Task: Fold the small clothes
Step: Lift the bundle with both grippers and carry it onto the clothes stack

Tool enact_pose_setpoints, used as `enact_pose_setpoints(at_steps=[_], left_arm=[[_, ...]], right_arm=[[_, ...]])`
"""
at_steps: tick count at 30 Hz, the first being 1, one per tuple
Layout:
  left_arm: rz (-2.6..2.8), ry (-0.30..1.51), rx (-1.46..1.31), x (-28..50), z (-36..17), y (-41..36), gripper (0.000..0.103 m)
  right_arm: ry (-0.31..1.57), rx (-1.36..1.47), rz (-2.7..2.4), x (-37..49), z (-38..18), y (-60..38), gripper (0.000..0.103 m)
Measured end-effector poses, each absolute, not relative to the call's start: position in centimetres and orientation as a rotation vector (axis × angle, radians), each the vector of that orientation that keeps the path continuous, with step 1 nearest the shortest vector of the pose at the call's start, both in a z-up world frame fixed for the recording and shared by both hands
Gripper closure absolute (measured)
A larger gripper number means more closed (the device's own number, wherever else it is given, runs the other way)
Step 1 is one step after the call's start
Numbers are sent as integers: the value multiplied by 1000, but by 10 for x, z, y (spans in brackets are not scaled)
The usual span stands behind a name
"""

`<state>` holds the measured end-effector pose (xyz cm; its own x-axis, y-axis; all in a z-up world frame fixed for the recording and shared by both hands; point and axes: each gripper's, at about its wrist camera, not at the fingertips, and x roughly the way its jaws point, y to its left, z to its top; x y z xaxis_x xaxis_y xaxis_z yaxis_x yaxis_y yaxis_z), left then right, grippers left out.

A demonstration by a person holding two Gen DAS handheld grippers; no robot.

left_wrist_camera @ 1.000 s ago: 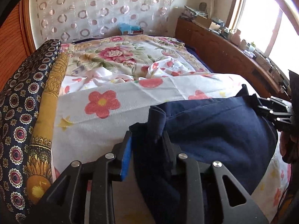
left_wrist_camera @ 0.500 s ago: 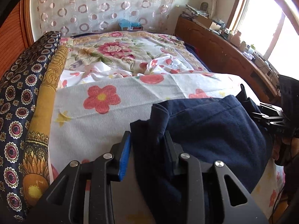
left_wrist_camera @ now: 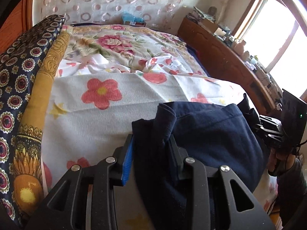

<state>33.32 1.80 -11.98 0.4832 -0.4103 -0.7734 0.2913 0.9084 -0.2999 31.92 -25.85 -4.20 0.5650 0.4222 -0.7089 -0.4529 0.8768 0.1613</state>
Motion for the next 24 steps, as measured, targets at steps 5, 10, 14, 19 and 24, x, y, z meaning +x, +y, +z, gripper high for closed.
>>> enact_pose_setpoints(at_steps=[5, 10, 14, 19, 24], left_arm=[[-471, 912, -72, 319, -106, 9, 90], [-502, 789, -136, 290, -69, 21, 92], [-509, 686, -168, 264, -38, 34, 93], [-470, 544, -181, 234, 7, 59, 93], [-391, 469, -162, 223, 33, 88, 93]], right_arm=[[735, -14, 522, 305, -30, -266, 86], [602, -38, 541, 283, -1, -259, 87], [488, -70, 561, 267, 29, -247, 88], [383, -119, 603, 269, 65, -226, 88], [320, -198, 680, 294, 102, -183, 88]])
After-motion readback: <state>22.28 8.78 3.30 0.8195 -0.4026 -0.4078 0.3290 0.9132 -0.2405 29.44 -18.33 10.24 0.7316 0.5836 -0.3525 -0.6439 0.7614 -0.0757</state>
